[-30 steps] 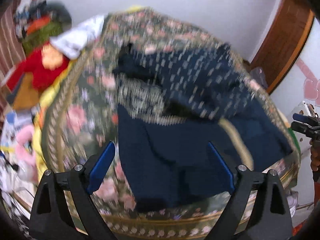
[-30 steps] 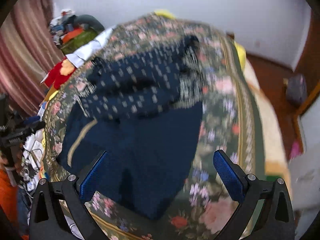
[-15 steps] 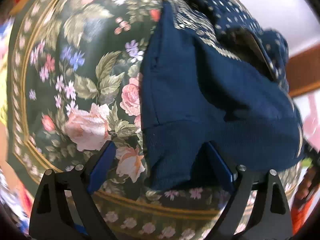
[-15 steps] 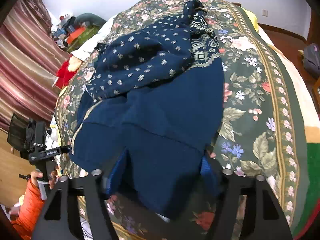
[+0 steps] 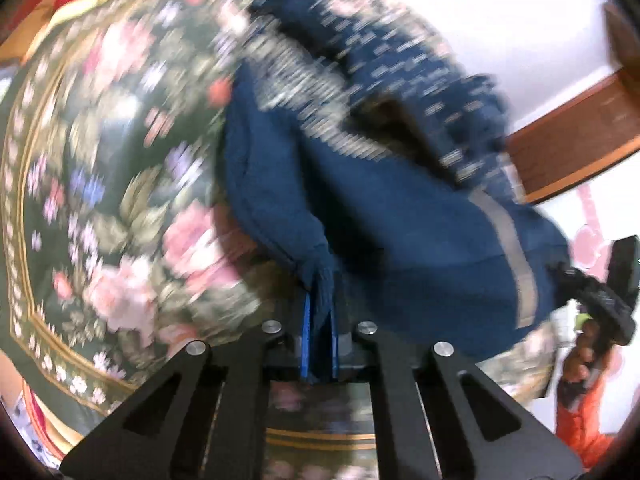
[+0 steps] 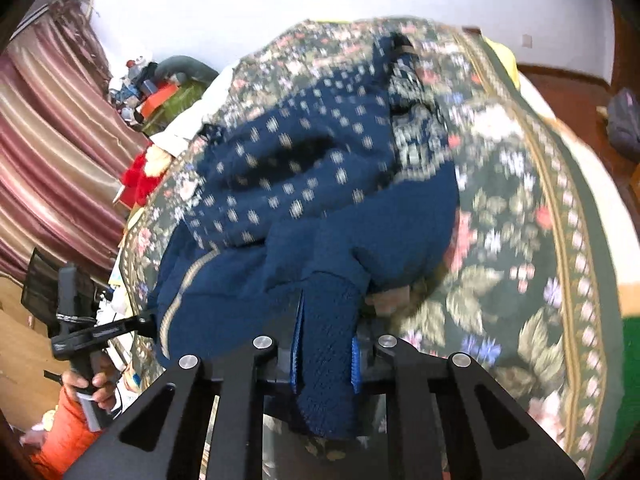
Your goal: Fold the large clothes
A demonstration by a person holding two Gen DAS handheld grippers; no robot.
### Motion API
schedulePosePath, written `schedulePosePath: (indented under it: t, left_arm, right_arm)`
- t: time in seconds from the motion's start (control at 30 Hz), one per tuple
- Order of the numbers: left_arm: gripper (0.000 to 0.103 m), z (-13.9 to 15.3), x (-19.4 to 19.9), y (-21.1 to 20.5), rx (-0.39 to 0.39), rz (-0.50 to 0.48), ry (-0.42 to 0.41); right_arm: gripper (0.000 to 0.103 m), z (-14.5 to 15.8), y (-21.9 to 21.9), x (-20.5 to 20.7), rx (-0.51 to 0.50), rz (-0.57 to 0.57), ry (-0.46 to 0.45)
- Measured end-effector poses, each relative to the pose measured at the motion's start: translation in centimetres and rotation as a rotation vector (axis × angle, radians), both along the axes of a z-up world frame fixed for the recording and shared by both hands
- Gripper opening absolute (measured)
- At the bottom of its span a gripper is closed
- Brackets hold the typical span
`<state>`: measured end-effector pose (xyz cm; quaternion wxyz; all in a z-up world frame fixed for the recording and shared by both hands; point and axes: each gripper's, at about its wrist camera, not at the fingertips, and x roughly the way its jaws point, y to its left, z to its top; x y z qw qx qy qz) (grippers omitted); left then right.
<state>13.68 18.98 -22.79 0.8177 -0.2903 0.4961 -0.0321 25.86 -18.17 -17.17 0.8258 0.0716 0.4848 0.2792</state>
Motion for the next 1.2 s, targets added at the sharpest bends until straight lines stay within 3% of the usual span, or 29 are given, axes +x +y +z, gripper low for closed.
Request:
schedulePosePath:
  t: [0.23, 0.37, 0.47, 0.7, 1.0, 1.2]
  left_arm:
    - [0.004, 9.9, 3.5, 0.0, 0.051, -0.012, -0.241]
    - [0.004, 13.4, 7.3, 0.9, 0.148, 0.031, -0.333]
    - [0.004, 14.1, 9.9, 3.2, 0.161, 0.096, -0.34]
    - [0.004, 11.5, 18.0, 7.4, 0.3, 0.237, -0.271]
    - [0.004, 4.0, 27.1, 8.9, 0.393, 0.224, -0.106]
    - [0.006, 0.6, 29.6, 9.1, 0.419, 0.195, -0.043]
  right_arm:
    - [0.015, 4.2, 0.8, 3.1, 0.032, -0.006, -0.103]
    - [0.014, 6.4, 1.8, 6.6, 0.044, -0.019, -0.155]
    - [0.014, 7.4, 2.6, 10.0, 0.05, -0.044, -0.181]
    - [0.014, 6.6, 5.3, 19.3, -0.027, -0.094, -0.202]
    - [0.014, -0.1, 8.3, 28.8, -0.173, -0.112, -0.148]
    - [0.015, -1.6, 6.1, 31.2, -0.057, -0.091, -0.064]
